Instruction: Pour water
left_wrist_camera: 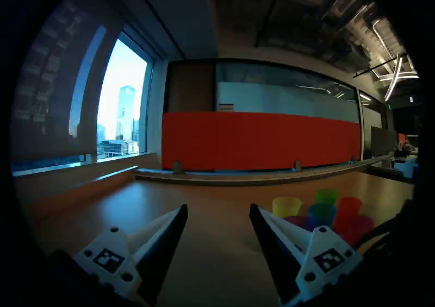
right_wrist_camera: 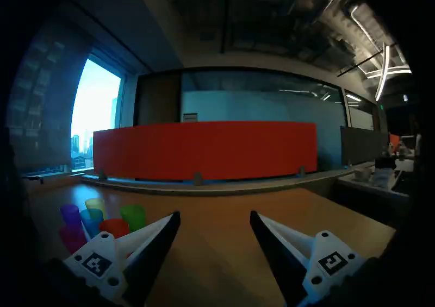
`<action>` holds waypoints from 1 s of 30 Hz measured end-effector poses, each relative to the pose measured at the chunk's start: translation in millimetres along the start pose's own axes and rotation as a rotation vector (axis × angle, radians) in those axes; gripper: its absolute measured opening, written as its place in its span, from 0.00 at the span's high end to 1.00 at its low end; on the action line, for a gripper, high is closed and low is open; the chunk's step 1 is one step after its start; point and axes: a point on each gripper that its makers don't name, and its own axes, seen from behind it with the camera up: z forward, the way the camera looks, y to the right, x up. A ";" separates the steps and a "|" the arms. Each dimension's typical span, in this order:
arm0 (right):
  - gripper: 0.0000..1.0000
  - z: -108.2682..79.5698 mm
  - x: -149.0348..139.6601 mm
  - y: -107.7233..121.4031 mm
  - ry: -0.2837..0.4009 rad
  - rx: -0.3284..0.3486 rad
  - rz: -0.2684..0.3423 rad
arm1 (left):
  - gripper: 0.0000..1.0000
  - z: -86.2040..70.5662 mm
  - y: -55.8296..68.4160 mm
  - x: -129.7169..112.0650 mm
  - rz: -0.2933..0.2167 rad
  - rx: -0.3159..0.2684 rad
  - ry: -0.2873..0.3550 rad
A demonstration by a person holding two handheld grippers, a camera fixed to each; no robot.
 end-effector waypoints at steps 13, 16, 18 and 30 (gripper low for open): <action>0.01 2.6 29.7 10.0 -0.034 0.002 0.006 | 0.16 9.5 19.4 23.7 0.005 -0.072 -0.028; 0.01 4.4 34.6 12.4 -0.036 0.001 0.007 | 0.16 10.5 18.8 28.7 0.011 -0.073 -0.032; 0.01 5.5 37.7 13.4 -0.038 0.002 0.008 | 0.16 10.8 17.4 32.2 0.014 -0.072 -0.033; 0.01 8.5 61.1 9.3 -0.039 0.023 0.000 | 0.16 10.4 6.0 49.7 0.005 -0.051 -0.047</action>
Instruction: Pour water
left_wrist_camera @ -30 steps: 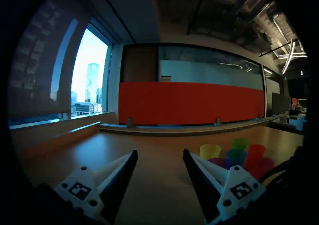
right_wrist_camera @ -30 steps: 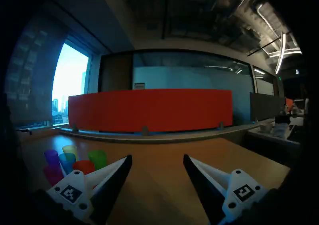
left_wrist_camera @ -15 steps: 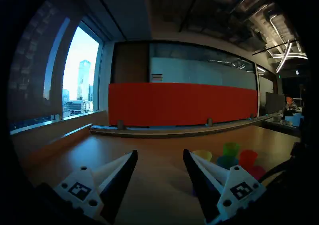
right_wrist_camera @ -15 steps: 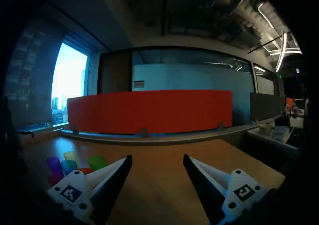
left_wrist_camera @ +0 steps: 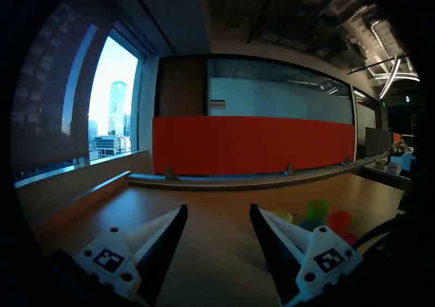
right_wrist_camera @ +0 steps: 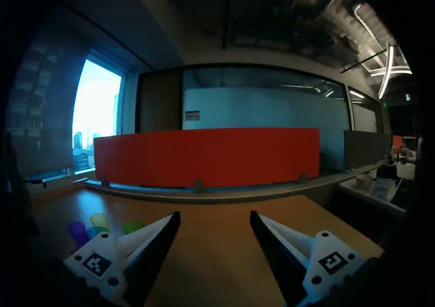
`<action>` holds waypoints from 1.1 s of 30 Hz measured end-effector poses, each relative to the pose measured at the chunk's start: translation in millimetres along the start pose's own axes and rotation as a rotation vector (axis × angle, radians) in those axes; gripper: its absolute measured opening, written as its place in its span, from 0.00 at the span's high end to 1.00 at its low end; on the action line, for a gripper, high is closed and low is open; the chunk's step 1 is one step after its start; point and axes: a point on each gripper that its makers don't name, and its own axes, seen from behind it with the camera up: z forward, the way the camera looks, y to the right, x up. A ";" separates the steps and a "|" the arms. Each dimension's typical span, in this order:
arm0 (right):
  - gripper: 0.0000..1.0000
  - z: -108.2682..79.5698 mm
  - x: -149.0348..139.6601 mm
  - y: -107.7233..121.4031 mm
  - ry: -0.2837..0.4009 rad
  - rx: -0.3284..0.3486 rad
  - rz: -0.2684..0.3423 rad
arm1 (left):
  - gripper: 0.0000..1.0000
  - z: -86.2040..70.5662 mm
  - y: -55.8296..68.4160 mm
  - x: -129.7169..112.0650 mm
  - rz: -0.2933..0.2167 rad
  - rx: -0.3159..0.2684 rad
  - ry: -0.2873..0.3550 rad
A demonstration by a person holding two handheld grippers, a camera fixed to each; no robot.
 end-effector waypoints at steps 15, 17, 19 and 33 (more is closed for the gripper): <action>0.01 1.4 20.8 -2.2 0.000 0.019 -0.028 | 0.16 -0.5 -0.1 37.4 0.031 -0.007 0.015; 0.01 2.3 23.4 -3.4 -0.001 0.024 -0.028 | 0.16 -1.2 2.1 40.8 0.034 -0.010 0.016; 0.01 2.9 27.0 -4.9 -0.002 0.030 -0.029 | 0.16 -1.1 3.5 42.8 0.030 -0.013 0.012; 0.01 7.7 49.6 -11.8 -0.014 0.054 -0.039 | 0.16 -1.7 1.2 56.4 -0.025 -0.019 -0.015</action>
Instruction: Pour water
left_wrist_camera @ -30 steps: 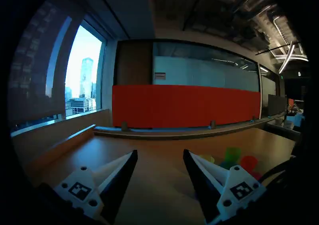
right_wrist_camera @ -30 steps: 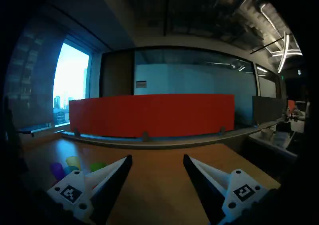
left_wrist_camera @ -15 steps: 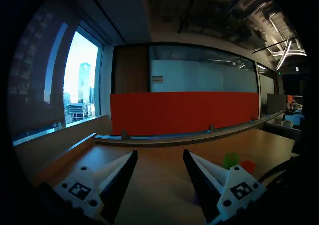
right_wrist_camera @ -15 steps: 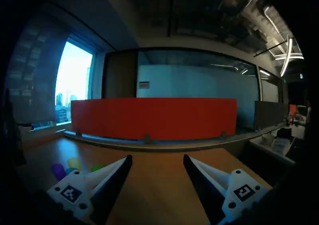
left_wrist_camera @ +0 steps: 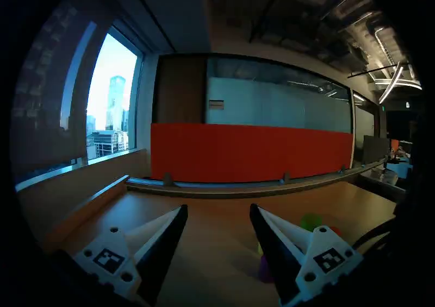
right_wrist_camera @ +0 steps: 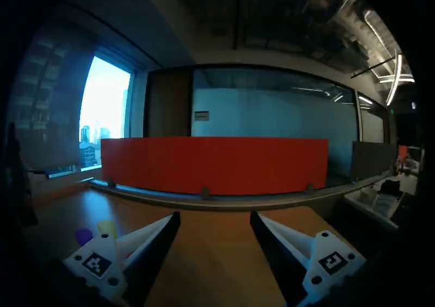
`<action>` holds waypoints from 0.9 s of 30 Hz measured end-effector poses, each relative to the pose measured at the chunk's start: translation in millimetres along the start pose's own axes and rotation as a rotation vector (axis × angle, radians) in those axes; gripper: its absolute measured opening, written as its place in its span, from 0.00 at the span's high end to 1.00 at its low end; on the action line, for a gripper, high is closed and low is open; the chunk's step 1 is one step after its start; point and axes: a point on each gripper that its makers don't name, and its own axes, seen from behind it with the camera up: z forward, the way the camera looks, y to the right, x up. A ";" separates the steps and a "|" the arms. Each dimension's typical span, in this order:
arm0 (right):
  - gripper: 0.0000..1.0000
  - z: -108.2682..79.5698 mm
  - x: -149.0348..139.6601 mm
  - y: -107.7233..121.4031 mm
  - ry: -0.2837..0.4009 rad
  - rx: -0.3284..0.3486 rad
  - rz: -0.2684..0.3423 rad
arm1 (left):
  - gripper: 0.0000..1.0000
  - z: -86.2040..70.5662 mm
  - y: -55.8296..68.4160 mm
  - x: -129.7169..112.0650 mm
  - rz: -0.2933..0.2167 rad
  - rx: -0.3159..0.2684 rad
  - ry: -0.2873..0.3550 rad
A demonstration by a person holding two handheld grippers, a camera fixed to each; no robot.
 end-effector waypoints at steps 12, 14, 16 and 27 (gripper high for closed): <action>0.01 1.0 13.1 0.5 0.000 0.003 -0.013 | 0.16 2.7 0.4 13.8 -0.026 -0.008 0.003; 0.01 1.2 12.8 0.0 -0.003 0.004 -0.012 | 0.16 3.1 1.1 15.8 -0.027 -0.010 0.004; 0.01 1.6 12.2 -0.2 -0.008 0.005 -0.010 | 0.16 3.6 1.6 17.4 -0.026 -0.011 0.004; 0.01 4.0 8.8 -2.4 -0.016 0.016 -0.005 | 0.16 4.7 6.2 22.4 -0.020 -0.038 0.005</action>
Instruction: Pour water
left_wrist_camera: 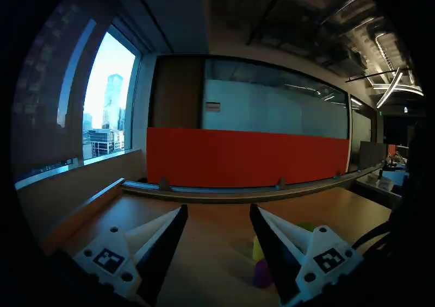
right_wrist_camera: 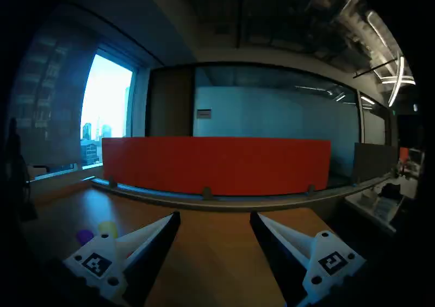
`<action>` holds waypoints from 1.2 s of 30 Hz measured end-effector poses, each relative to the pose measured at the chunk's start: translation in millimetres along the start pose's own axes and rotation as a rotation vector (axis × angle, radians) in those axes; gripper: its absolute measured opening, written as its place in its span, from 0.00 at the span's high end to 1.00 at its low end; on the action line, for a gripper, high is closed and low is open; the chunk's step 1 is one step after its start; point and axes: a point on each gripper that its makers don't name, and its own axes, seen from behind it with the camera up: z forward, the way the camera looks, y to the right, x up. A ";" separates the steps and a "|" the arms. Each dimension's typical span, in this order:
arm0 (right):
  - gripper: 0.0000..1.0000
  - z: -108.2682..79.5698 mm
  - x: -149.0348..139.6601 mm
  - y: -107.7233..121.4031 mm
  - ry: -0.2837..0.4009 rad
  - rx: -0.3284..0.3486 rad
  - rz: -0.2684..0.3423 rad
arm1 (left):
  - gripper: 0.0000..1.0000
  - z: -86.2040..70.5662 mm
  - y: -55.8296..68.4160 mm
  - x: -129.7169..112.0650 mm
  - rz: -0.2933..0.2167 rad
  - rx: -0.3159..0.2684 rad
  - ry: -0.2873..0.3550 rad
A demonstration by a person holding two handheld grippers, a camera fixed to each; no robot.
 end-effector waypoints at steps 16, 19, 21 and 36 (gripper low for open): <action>0.01 -1.9 0.9 -30.0 0.008 0.152 -0.018 | 0.16 2.4 39.7 0.5 0.015 -0.176 -0.014; 0.01 -3.6 3.7 -39.7 0.016 0.198 -0.024 | 0.16 3.1 46.2 1.6 0.031 -0.206 -0.015; 0.01 -4.5 5.1 -44.7 0.020 0.222 -0.027 | 0.16 3.1 51.3 1.3 0.042 -0.229 -0.018; 0.01 0.1 -1.0 -63.2 0.000 0.305 -0.046 | 0.16 3.3 88.7 -11.5 0.123 -0.387 -0.045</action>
